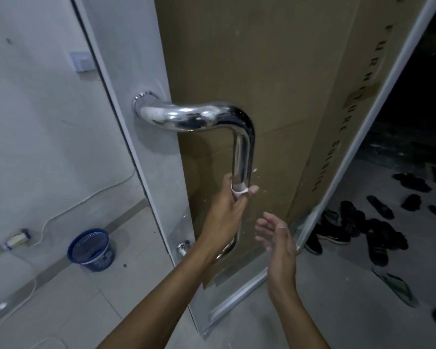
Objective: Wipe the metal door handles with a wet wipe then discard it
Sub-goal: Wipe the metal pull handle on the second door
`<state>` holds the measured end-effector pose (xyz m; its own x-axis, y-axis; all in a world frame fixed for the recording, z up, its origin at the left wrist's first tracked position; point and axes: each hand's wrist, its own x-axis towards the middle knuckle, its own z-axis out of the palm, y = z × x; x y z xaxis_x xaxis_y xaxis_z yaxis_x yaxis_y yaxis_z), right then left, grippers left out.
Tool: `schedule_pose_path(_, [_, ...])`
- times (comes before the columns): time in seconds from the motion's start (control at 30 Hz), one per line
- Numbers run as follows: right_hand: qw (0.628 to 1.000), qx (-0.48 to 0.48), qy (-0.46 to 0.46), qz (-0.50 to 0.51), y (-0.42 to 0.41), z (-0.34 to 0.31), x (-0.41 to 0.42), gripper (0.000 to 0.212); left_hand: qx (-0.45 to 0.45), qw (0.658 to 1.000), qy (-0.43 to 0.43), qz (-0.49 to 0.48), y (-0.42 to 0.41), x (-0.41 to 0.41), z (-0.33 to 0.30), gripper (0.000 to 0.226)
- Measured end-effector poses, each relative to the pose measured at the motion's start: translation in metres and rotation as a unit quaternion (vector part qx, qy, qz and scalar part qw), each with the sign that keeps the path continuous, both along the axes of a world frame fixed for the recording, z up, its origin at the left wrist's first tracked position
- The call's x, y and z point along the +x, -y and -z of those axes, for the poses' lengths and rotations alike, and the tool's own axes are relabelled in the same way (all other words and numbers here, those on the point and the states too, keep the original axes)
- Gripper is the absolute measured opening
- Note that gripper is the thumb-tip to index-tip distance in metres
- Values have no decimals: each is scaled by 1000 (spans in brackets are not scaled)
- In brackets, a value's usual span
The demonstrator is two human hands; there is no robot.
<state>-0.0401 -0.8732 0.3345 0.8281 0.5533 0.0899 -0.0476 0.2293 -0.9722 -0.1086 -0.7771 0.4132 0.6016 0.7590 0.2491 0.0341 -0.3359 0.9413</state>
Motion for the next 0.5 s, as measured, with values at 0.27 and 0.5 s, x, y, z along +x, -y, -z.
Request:
schedule_pose_path(0.27, [946,48,309,82,-8,-52,-28,35,108,989,52,-82,1,-1,-63,11])
schedule_pose_path(0.5, [938,49,335,71,-24,-71,-55,46,-25,996,-3,85,14,-28,-63,93])
